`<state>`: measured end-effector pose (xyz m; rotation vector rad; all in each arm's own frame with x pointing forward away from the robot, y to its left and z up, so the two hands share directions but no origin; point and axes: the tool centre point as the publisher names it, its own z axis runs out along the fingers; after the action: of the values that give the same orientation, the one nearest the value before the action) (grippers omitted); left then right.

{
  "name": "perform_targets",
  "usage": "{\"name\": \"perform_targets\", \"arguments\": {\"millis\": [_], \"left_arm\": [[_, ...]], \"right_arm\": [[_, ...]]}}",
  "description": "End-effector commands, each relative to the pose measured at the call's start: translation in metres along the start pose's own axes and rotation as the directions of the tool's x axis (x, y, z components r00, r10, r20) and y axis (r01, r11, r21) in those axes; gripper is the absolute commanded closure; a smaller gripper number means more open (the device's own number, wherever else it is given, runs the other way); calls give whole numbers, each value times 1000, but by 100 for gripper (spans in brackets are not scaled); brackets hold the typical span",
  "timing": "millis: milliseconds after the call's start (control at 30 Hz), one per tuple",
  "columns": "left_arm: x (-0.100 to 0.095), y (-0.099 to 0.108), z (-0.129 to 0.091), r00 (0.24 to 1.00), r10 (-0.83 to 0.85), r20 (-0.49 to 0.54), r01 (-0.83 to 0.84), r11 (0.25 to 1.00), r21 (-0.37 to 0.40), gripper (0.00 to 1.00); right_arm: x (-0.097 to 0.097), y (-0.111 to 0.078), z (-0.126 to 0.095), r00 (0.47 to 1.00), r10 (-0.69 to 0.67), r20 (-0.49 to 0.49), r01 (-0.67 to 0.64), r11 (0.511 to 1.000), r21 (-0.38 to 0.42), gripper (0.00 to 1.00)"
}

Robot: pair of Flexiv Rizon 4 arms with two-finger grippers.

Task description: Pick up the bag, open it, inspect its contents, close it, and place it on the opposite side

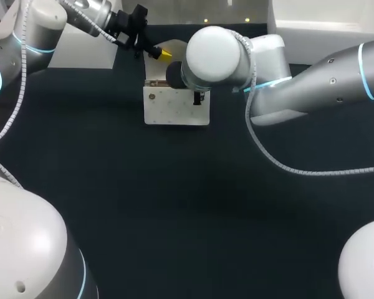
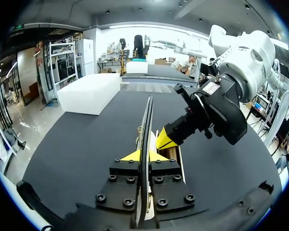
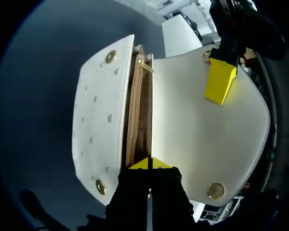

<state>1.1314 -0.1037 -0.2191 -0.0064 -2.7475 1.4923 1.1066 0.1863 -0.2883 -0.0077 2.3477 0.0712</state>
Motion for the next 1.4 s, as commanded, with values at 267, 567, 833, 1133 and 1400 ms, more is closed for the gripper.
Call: {"name": "perform_targets", "arguments": {"millis": [267,567,833,1133,1400], "left_arm": [[-2,3,-3,1000,-28,-4,28,999,36,100],[-9,4,-5,995,-84,-52,88,992,87,100],[-3,-1,-3,994,-67,-80,75,993,95,100],[4,-3,0,994,-39,-105,50,994,100,100],[6,-4,-2,994,-27,-102,38,993,108,100]], "right_arm": [[10,3,0,1000,1,-27,0,1000,9,100],[17,1,-4,999,0,-53,1,1000,15,100],[17,4,7,986,-58,-156,57,998,-7,100],[11,8,18,968,-77,-238,74,997,-20,91],[17,9,27,935,-107,-338,106,994,-22,80]]}}
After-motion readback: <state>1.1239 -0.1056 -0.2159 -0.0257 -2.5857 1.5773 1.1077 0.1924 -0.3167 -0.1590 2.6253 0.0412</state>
